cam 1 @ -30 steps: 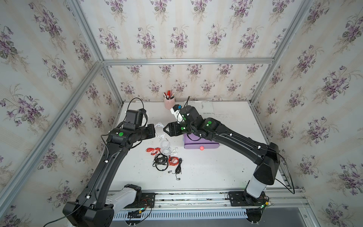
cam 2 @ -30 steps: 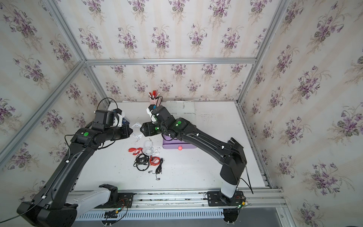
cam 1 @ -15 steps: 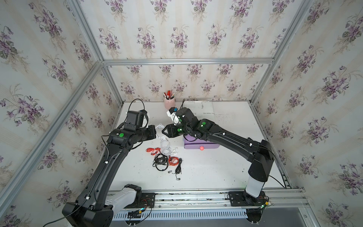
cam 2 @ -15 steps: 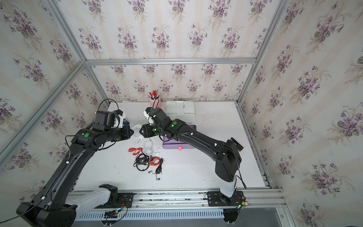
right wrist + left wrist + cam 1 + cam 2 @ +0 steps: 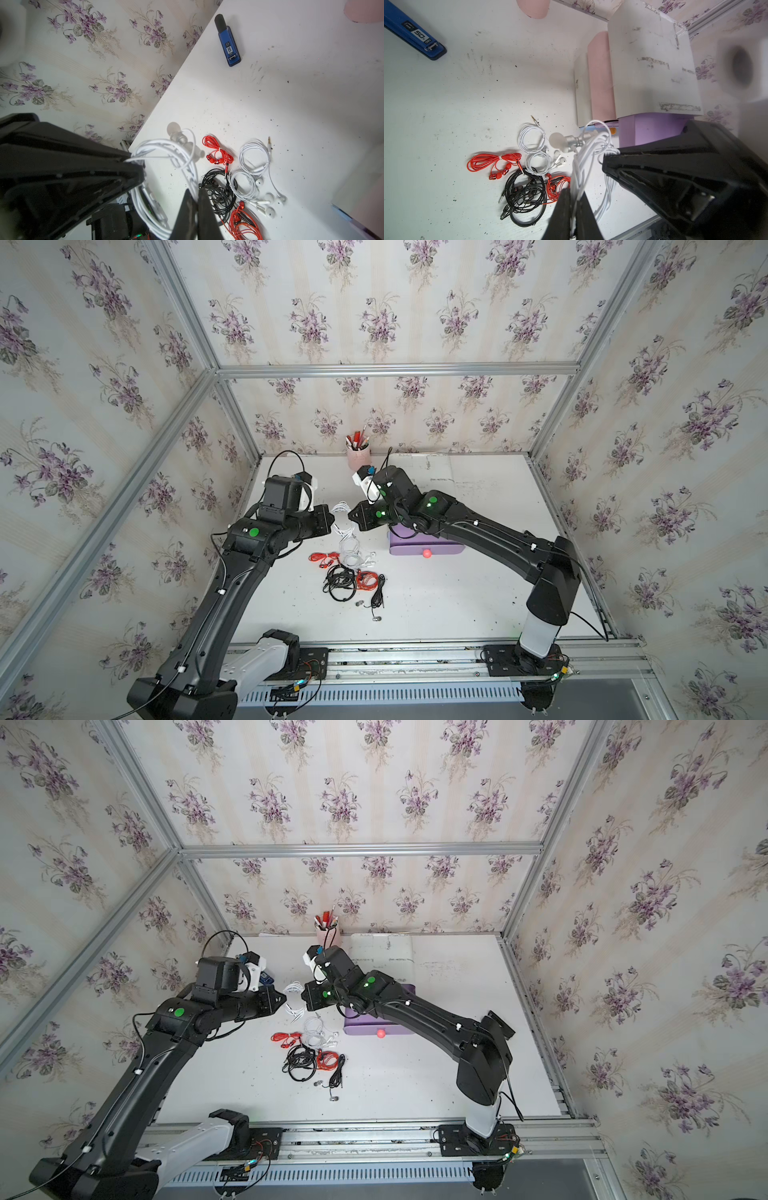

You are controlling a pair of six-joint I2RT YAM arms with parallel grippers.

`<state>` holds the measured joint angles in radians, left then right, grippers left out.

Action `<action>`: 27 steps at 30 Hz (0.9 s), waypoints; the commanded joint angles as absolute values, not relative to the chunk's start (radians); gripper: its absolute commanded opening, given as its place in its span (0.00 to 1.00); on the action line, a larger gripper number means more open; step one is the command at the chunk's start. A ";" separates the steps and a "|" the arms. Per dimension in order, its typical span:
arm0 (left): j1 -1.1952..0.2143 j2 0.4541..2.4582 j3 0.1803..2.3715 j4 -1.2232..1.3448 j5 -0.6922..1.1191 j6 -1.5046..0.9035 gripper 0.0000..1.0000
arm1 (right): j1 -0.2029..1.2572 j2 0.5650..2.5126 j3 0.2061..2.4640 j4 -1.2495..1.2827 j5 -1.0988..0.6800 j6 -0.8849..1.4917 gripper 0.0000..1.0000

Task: Place the wired earphones into the drawer by color
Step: Pick up the wired earphones from the center of the board, then place the wired earphones in the drawer.

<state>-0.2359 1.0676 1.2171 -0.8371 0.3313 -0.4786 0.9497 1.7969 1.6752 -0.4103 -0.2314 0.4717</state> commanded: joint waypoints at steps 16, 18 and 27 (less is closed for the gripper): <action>-0.235 1.004 1.251 -0.789 0.411 -0.458 0.95 | 0.811 1.412 1.515 -0.694 -0.077 0.411 0.00; -0.235 1.018 1.248 -0.794 0.411 -0.451 0.95 | 0.753 1.341 1.447 -0.711 -0.089 0.414 0.00; -0.235 1.038 1.181 -0.734 0.406 -0.463 0.95 | 0.606 1.211 1.270 -0.707 -0.133 0.405 0.00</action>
<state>-0.2359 1.0332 1.1893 -0.7811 0.4171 -0.4675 0.6247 1.2198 1.2938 -0.7166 -0.1200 0.4156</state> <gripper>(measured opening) 0.955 0.073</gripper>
